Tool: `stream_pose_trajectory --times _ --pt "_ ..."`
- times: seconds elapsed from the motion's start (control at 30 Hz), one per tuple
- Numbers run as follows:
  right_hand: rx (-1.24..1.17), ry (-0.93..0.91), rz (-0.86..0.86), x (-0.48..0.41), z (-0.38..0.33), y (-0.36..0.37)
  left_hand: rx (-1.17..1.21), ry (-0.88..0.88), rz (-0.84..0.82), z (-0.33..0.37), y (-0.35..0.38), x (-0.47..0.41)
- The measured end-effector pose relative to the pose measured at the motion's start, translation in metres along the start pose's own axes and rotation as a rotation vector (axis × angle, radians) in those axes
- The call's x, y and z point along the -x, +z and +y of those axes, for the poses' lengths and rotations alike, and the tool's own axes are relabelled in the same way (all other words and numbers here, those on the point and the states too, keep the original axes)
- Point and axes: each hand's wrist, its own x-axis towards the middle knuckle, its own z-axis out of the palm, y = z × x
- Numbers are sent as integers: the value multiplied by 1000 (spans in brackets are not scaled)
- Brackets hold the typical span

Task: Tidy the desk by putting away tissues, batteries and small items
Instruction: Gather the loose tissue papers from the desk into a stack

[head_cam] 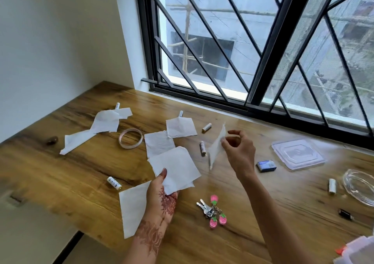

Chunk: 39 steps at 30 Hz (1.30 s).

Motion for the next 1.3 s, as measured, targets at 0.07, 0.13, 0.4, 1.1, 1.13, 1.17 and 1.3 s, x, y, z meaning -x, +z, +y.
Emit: stream_pose_trajectory --times 0.07,0.13,0.4,1.1,1.13,1.17,1.3 --pt "20 -92 -30 13 -15 3 -13 -16 9 4 -3 1" --pt "18 -165 -94 32 -27 10 -47 -39 12 6 -9 0" --pt "162 -393 -465 113 -39 59 -16 -95 -110 19 -29 6" --pt "396 -66 -549 162 10 81 -41 165 -98 87 -106 24" --pt "444 -64 -530 166 11 84 -43 174 -100 90 -109 25" --pt "496 -60 -495 170 12 86 -45 183 -102 92 -113 26" --pt "636 -25 -427 182 12 97 -35 168 -85 101 -123 27"
